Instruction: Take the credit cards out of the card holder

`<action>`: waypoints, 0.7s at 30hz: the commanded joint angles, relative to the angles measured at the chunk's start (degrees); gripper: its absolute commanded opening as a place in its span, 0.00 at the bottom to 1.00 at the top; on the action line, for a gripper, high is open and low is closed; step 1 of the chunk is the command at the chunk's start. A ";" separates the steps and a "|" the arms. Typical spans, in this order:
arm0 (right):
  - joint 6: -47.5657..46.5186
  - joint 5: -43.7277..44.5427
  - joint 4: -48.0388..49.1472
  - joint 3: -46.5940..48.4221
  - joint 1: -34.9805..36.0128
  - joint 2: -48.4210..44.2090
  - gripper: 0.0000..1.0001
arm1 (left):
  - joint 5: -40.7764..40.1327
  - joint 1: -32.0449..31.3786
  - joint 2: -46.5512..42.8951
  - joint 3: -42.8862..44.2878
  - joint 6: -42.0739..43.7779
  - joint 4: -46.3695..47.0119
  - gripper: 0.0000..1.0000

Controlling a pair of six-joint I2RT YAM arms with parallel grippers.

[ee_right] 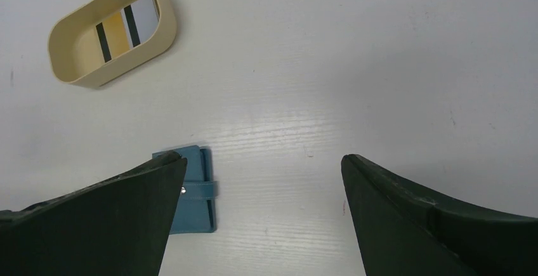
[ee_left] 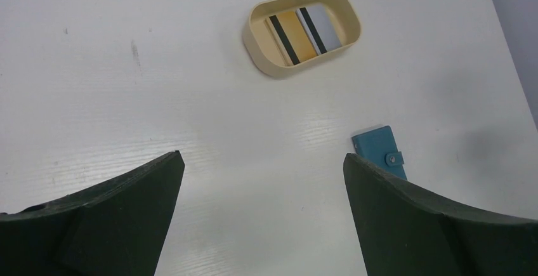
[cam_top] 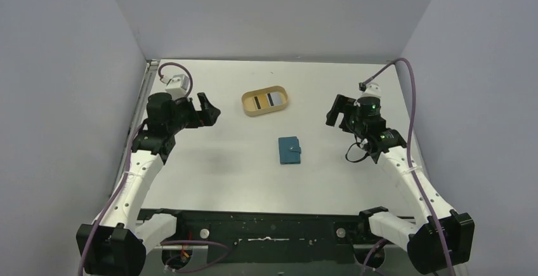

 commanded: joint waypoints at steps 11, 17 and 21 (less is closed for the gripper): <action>-8.65 -10.45 4.01 1.14 1.70 2.87 1.00 | 9.92 2.01 0.22 -1.90 -4.82 4.88 0.97; -16.29 -0.70 -0.35 5.83 13.79 12.30 0.93 | 36.01 4.20 8.57 2.34 -5.86 5.91 0.97; -18.97 2.95 -2.20 10.19 19.72 21.74 0.79 | 33.39 3.75 9.01 3.27 -4.02 1.84 0.97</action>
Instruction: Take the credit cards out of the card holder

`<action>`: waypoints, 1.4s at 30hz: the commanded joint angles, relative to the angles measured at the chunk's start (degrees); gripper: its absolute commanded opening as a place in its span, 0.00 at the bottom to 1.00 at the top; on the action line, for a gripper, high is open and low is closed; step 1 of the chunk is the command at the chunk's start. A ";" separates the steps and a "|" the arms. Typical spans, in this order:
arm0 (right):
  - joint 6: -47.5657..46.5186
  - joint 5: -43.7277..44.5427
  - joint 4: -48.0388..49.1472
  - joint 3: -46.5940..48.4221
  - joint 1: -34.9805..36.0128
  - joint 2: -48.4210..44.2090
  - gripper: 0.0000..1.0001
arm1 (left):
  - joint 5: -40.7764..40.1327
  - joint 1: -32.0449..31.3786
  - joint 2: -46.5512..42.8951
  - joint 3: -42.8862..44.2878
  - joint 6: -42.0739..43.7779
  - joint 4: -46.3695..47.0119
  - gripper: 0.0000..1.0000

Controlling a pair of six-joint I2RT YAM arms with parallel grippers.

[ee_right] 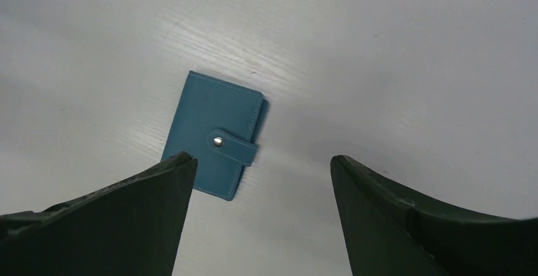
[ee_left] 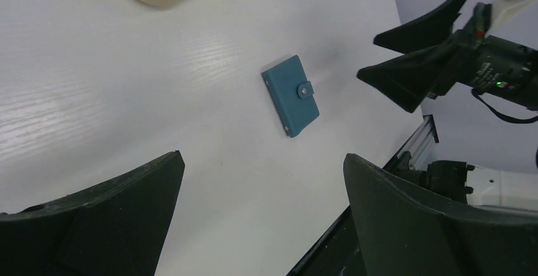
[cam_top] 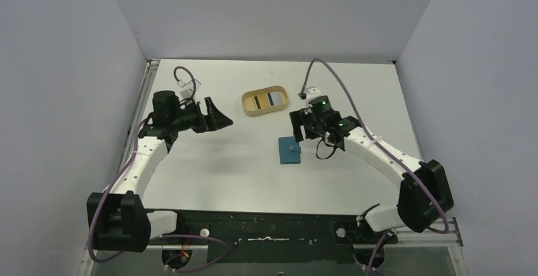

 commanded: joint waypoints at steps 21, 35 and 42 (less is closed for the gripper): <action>-5.53 -0.70 -0.18 7.65 8.24 23.07 0.57 | -13.55 -10.63 5.76 -0.23 -2.30 -2.45 0.97; -2.64 -2.61 0.54 6.77 11.19 26.75 0.06 | -19.72 -12.12 11.39 0.25 -3.89 -0.43 0.93; -0.26 -6.31 6.49 4.86 11.02 24.05 0.00 | -21.07 -17.02 19.30 -2.50 -10.80 11.28 0.92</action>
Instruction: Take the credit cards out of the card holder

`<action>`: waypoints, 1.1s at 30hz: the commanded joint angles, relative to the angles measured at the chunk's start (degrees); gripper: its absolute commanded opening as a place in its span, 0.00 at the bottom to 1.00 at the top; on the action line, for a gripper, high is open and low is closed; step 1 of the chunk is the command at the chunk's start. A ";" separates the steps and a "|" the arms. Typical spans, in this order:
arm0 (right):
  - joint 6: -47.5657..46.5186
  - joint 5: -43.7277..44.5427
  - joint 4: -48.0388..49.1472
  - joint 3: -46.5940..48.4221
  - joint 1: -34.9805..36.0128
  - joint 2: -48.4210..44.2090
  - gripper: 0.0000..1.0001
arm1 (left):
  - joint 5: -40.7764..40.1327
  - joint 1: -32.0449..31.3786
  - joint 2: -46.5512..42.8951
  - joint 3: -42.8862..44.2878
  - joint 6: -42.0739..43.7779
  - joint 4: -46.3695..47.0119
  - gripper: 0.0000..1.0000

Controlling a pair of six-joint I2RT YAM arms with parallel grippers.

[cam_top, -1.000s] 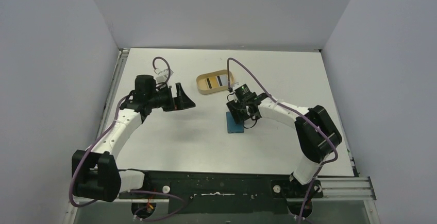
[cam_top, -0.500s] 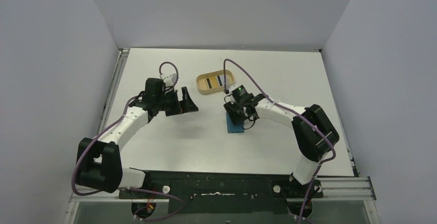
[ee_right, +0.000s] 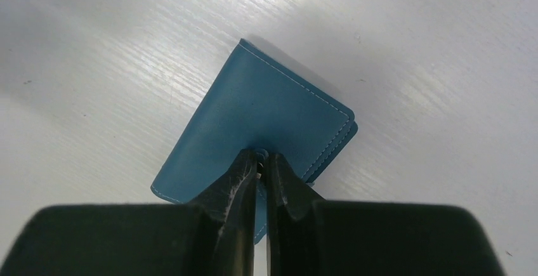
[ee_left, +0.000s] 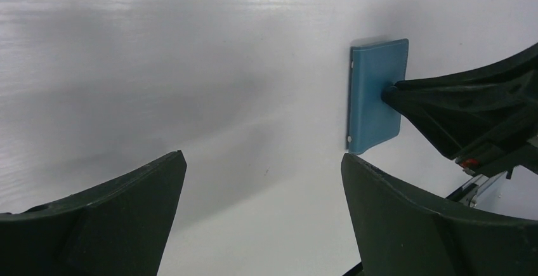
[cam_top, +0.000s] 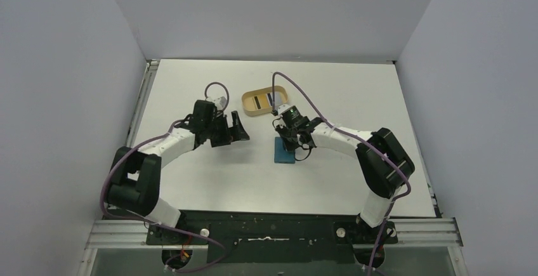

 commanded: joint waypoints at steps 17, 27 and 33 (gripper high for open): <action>2.68 -20.88 14.03 -4.12 -3.33 -10.12 0.00 | -3.70 -13.36 16.97 1.92 -16.12 24.88 0.84; 5.72 -29.84 21.62 -5.71 -6.98 -13.01 0.00 | -1.30 -13.88 11.58 -5.74 -28.71 37.09 0.71; 7.31 -32.95 24.99 -6.16 -8.47 -13.52 0.00 | 3.03 -13.88 14.26 -9.50 -40.31 53.14 0.54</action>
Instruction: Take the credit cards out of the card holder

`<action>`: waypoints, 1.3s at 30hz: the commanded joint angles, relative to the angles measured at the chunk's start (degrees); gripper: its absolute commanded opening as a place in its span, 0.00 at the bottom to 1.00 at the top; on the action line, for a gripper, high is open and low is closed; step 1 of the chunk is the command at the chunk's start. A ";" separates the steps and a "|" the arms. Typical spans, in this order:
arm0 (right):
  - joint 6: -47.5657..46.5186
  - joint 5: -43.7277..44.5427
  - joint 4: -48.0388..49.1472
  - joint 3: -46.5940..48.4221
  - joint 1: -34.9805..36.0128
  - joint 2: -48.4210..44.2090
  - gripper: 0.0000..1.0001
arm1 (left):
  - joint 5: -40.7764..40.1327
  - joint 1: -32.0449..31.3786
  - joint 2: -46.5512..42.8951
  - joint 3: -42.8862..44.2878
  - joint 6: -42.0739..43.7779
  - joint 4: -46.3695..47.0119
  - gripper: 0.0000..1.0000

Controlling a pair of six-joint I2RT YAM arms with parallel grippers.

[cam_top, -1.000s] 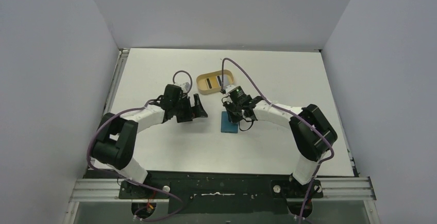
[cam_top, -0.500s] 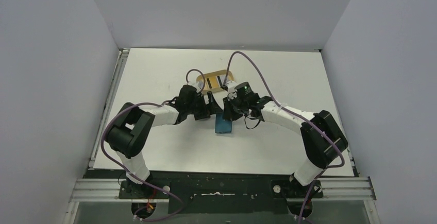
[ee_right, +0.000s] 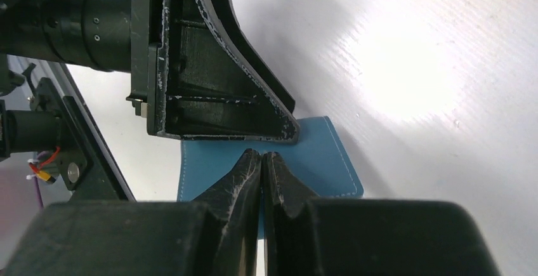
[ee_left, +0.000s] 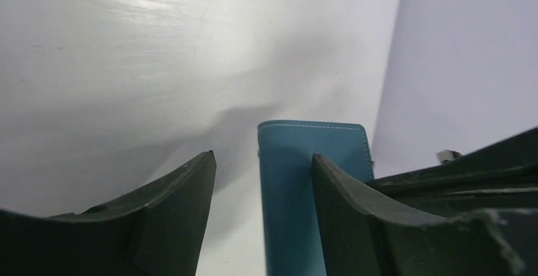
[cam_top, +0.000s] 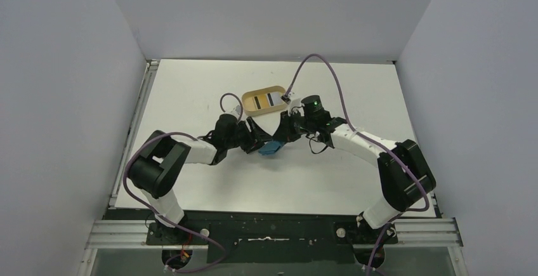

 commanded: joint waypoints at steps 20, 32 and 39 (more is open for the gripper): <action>5.17 -8.57 12.60 -0.26 -3.52 -8.37 0.00 | 3.25 0.38 -5.30 -1.91 -11.67 11.81 0.00; 20.28 -17.30 27.78 -1.65 -8.44 -13.86 0.00 | -4.34 0.46 -12.04 2.14 2.89 -11.59 0.00; 33.76 -22.79 44.32 -4.40 -12.46 -13.02 0.00 | -5.72 0.42 -11.39 0.98 3.17 -11.53 0.00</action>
